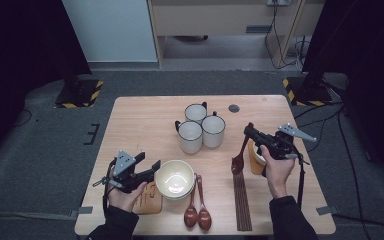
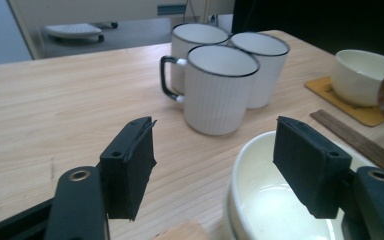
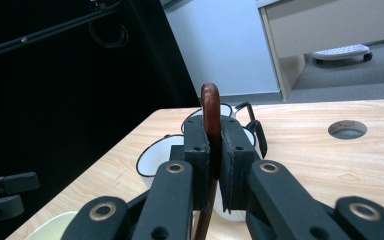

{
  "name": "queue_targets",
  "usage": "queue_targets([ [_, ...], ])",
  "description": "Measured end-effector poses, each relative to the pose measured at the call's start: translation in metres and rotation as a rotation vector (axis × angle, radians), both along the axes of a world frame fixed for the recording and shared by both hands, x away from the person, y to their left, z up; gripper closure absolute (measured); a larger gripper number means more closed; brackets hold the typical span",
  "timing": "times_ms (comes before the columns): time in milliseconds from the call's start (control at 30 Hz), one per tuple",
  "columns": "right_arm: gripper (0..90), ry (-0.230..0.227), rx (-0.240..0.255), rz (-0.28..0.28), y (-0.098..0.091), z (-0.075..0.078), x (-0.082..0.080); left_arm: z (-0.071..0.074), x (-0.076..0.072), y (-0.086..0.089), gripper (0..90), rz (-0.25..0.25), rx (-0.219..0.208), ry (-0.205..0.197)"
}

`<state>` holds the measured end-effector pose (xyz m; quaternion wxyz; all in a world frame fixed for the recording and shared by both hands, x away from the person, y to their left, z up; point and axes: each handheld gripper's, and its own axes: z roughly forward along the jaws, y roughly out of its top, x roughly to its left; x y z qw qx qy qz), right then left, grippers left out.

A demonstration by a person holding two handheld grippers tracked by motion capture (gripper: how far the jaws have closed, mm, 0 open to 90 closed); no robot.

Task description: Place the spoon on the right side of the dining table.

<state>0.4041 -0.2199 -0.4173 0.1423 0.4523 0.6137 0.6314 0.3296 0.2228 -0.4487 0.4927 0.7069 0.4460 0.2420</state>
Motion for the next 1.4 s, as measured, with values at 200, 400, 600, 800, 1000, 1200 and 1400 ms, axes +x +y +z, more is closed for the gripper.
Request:
queue_targets([
  [200,83.9,-0.012,0.005,-0.006,-0.001,0.004,0.003,-0.011,0.008,0.015,30.2,0.056,0.011,0.034],
  [400,83.9,-0.017,0.0,-0.013,-0.003,0.006,0.007,-0.021,0.015,0.029,27.9,0.109,0.011,0.07],
  [600,83.9,-0.026,-0.001,-0.019,-0.003,0.009,0.011,-0.031,0.021,0.041,25.5,0.149,0.023,0.099],
  [800,83.9,-0.033,-0.005,-0.027,-0.005,0.011,0.015,-0.042,0.027,0.05,23.4,0.169,0.051,0.13],
  [1000,83.9,-0.032,0.006,-0.04,-0.008,0.01,0.018,-0.057,0.036,0.059,21.8,0.209,0.104,0.19],
  [1200,83.9,-0.046,0.013,-0.053,-0.011,0.015,0.02,-0.065,0.041,0.061,19.6,0.221,0.152,0.21],
  [1400,83.8,-0.049,0.007,-0.071,-0.014,0.016,0.022,-0.072,0.045,0.064,19.3,0.231,0.179,0.227],
])
